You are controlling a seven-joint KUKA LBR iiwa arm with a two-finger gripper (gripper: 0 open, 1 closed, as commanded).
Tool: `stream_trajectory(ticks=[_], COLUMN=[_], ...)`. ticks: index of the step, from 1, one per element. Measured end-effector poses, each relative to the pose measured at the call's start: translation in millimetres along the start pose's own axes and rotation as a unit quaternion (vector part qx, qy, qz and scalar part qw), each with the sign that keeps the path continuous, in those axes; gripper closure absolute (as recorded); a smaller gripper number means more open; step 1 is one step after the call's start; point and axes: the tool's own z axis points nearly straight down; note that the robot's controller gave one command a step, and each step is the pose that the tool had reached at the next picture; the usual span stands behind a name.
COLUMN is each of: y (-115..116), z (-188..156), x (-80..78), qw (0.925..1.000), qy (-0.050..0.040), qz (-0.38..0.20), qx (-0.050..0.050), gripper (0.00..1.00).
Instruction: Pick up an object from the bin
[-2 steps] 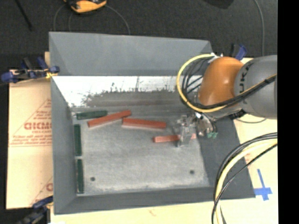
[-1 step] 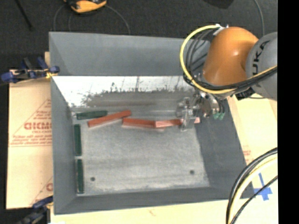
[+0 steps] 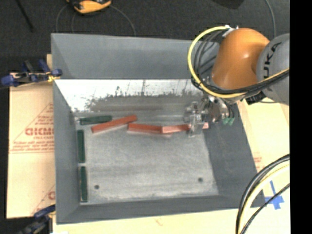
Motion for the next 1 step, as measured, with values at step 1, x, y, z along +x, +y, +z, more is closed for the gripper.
stream_trajectory(ticks=[1], y=[4.9], z=[-41.3], x=[9.2], qw=[0.9999], qy=[0.0045], qz=[-0.009], qx=[0.000], gripper=[1.00])
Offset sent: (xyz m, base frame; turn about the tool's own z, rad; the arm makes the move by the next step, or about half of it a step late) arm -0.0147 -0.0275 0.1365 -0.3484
